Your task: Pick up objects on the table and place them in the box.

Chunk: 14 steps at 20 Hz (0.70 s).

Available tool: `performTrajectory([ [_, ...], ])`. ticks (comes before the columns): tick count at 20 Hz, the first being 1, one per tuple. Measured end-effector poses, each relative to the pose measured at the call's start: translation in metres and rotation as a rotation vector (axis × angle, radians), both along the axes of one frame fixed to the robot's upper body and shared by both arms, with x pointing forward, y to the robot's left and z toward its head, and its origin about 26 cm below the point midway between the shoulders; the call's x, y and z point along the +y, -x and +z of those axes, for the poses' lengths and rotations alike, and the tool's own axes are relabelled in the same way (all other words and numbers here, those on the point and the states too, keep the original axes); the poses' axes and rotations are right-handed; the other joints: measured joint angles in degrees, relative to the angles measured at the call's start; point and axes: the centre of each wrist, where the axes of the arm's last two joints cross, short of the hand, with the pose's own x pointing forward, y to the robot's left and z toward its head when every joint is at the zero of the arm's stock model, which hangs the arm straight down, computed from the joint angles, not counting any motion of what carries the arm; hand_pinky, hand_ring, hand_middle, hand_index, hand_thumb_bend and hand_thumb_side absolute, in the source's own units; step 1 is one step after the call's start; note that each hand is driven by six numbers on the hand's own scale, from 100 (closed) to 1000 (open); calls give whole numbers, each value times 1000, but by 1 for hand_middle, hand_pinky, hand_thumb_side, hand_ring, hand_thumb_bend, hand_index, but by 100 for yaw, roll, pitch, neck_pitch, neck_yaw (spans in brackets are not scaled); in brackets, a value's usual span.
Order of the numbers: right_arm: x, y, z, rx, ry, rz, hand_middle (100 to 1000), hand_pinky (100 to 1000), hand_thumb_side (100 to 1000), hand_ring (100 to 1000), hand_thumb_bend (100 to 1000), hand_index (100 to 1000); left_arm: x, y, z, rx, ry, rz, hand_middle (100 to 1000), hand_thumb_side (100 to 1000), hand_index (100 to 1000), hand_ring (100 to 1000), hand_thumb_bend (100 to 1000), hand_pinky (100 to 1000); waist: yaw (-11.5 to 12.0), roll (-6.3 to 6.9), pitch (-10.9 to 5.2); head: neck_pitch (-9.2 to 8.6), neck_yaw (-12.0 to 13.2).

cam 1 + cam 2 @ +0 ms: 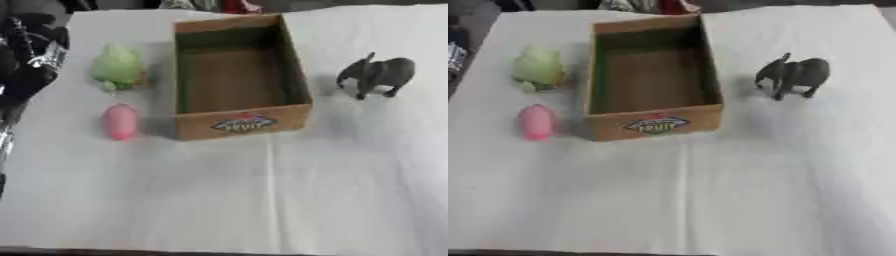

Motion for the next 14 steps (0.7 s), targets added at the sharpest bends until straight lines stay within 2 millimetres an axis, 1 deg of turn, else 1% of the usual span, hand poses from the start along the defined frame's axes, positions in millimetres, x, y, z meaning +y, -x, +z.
performTrajectory([
  [1, 0, 0, 0, 0, 0, 0, 707, 611, 100, 677, 161, 794, 0, 0, 0, 3, -2, 0, 590, 368, 779, 580, 322, 664, -9, 10, 0, -1, 0],
  [4, 0, 0, 0, 4, 4, 3, 708, 611, 100, 678, 162, 793, 2, 4, -13, 64, -71, -10, 595, 359, 781, 585, 330, 648, -129, 125, -15, -9, 15],
  [5, 0, 0, 0, 5, 4, 3, 707, 611, 100, 678, 162, 794, 2, 5, -16, 89, -114, -23, 600, 362, 783, 589, 333, 645, -129, 137, -23, -10, 16],
  [9, 0, -1, -1, 9, 5, 4, 708, 612, 100, 679, 160, 795, -3, 3, -19, 181, -314, -81, 603, 376, 784, 591, 356, 640, -123, 51, -46, -41, 17],
  [14, 0, -1, -1, 12, 5, 4, 707, 609, 100, 678, 160, 794, -9, -1, -20, 259, -455, -121, 597, 368, 779, 582, 362, 627, -126, 57, -48, -57, 16],
])
